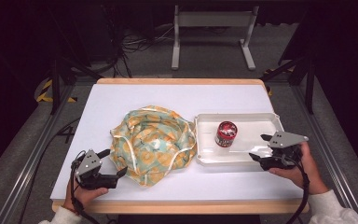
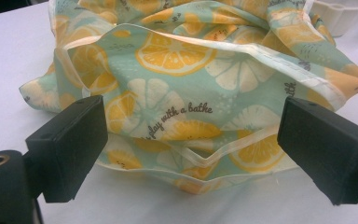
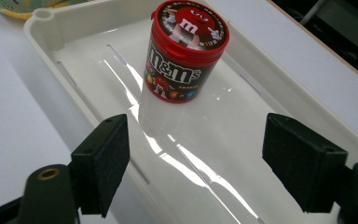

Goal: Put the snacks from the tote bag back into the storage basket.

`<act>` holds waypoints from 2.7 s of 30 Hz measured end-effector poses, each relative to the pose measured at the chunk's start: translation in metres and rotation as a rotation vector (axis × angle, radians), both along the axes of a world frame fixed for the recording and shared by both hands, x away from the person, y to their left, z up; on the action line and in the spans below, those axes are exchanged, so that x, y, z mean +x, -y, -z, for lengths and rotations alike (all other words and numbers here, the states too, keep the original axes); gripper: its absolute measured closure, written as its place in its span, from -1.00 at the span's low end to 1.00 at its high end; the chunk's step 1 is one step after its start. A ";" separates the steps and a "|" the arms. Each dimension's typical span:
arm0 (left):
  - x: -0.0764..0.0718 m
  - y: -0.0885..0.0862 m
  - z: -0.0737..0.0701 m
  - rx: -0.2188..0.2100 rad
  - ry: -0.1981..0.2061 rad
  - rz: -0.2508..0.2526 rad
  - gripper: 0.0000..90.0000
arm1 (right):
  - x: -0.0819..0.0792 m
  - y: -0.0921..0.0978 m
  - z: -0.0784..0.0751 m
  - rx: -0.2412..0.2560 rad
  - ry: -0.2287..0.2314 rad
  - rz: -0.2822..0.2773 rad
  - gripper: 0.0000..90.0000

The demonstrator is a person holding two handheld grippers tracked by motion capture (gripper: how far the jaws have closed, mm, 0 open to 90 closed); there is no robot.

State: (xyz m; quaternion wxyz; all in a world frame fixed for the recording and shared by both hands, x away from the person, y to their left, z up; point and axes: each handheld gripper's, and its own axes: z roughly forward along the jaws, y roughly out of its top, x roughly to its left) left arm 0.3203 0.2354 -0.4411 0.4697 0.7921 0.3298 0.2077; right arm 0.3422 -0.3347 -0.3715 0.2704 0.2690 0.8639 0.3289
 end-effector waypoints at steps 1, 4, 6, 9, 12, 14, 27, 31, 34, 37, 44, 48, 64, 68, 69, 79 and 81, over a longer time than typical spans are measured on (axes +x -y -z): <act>0.000 0.000 0.000 -0.001 -0.002 -0.001 -0.80 | -0.001 0.001 0.001 0.001 0.003 0.002 -0.47; 0.000 0.000 0.000 0.000 -0.001 0.001 -0.80 | -0.005 0.004 0.004 0.009 0.004 0.009 -0.47; 0.000 0.000 0.000 0.001 -0.003 0.000 -0.80 | -0.008 0.007 0.006 0.010 0.004 0.008 -0.47; 0.001 0.000 0.001 -0.002 -0.004 0.000 -0.80 | -0.013 0.010 0.012 0.015 0.012 0.012 -0.47; 0.001 0.000 0.001 0.002 -0.005 0.002 -0.80 | -0.014 0.012 0.014 0.017 0.016 0.017 -0.47; 0.001 0.000 0.001 0.004 -0.006 0.002 -0.80 | -0.017 0.014 0.016 0.022 0.027 0.021 -0.47; 0.001 0.000 0.001 0.006 -0.004 0.006 -0.80 | -0.031 0.025 0.028 0.068 0.038 0.021 -0.52; 0.000 0.001 0.001 0.010 -0.005 0.007 -0.80 | -0.037 0.029 0.033 0.078 0.043 0.032 -0.53; -0.001 0.001 0.001 0.009 -0.004 0.008 -0.80 | -0.041 0.032 0.036 0.085 0.045 0.043 -0.54; 0.000 0.002 0.001 0.009 -0.004 0.005 -0.80 | -0.047 0.038 0.040 0.112 0.044 0.056 -0.55; 0.000 0.004 0.000 0.014 0.001 -0.002 -0.80 | -0.055 0.045 0.051 0.134 0.061 0.095 -0.58; -0.001 0.003 0.001 0.009 -0.003 -0.018 -0.80 | -0.060 0.048 0.057 0.125 0.072 0.111 -0.61; -0.001 0.003 0.001 0.012 -0.001 -0.022 -0.80 | -0.063 0.053 0.065 0.167 0.090 0.105 -0.65; -0.001 0.007 0.000 0.013 0.005 -0.007 -0.80 | -0.063 0.057 0.068 0.183 0.080 0.110 -0.64; -0.001 0.007 0.001 0.018 0.003 -0.006 -0.80 | -0.064 0.059 0.067 0.200 0.080 0.117 -0.65; -0.001 0.005 0.000 0.008 0.008 0.000 -0.80 | -0.067 0.055 0.064 0.177 0.108 0.115 -0.64; 0.000 0.005 0.000 0.016 0.012 0.000 -0.80 | -0.068 0.055 0.064 0.176 0.109 0.116 -0.64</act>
